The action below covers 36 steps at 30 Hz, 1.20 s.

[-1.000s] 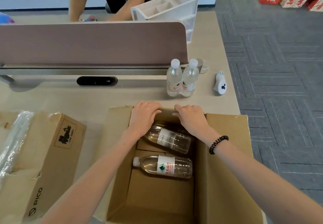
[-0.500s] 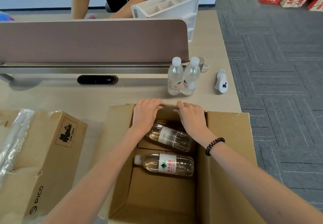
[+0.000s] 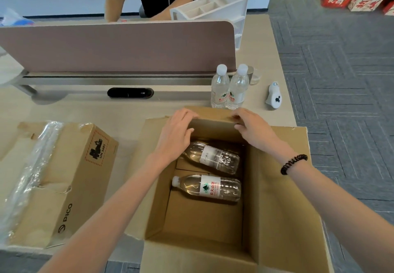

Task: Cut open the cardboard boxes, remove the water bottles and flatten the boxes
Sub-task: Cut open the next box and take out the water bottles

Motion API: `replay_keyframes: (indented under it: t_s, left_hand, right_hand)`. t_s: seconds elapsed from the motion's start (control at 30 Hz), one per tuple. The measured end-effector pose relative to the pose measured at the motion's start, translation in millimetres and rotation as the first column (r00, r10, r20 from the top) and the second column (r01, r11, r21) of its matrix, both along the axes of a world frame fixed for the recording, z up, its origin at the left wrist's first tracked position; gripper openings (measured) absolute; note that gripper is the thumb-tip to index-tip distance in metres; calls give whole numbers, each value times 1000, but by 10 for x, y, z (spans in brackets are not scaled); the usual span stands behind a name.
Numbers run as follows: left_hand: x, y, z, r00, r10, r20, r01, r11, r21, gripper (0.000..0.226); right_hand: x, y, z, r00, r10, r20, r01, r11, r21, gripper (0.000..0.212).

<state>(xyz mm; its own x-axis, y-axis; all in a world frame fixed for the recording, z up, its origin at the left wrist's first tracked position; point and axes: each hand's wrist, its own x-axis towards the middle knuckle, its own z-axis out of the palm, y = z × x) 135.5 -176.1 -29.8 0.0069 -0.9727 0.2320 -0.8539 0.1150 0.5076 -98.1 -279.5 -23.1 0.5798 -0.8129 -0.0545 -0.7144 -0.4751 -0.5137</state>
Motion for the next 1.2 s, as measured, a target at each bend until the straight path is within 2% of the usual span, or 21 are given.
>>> replay_keyframes:
  t_s: [0.1,0.2,0.3,0.4,0.47,0.6,0.7,0.87,0.93,1.07,1.2]
  left_hand:
    - [-2,189,56,994,-72,-82,90,966,242,32]
    - [-65,338,56,978,-177,107,100,859,502,46]
    - [-190,450,-20,981,-166,96,57,729,682,72]
    - [-324,569,-155,944,-261,201,-5,599,801,90]
    - [-383,654,-256,906,-320,277,-59,553,831,95]
    - [-411,792,-399,843,-344,413,-128,617,776,93]
    - [-390,820,-407,822,-353,446,-130,647,751,73]
    - [-338,826,-306,864,-343,368,-58,659,750,64]
    - [-315,835,-240,880,-336,336,-17,685,729,61]
    - [-297,822,-52,856,-350,381,35,774,632,55]
    - [-237,819,128,900,-327,287,105,803,586,55]
  right_hand:
    - [-113,87,42,998,-23,59,27,997,-68,32]
    - [-188,211,27,994,-35,99,49,988,-146,29]
    - [-235,361,-14,991,-69,111,93,968,-232,31]
    - [-255,507,-44,991,-92,96,117,946,-302,36]
    - [-268,587,-36,989,-101,106,130,937,-323,36]
    - [-290,731,4,986,-96,138,138,931,-338,37]
    - [-303,827,17,986,-96,136,137,932,-335,37]
    - [-287,919,9,987,-90,130,125,946,-299,37]
    - [-271,927,-4,990,-73,122,105,953,-285,37]
    - [-207,921,-20,994,-45,96,66,971,-229,36]
    - [-65,901,-62,1000,-6,14,8,989,-150,35]
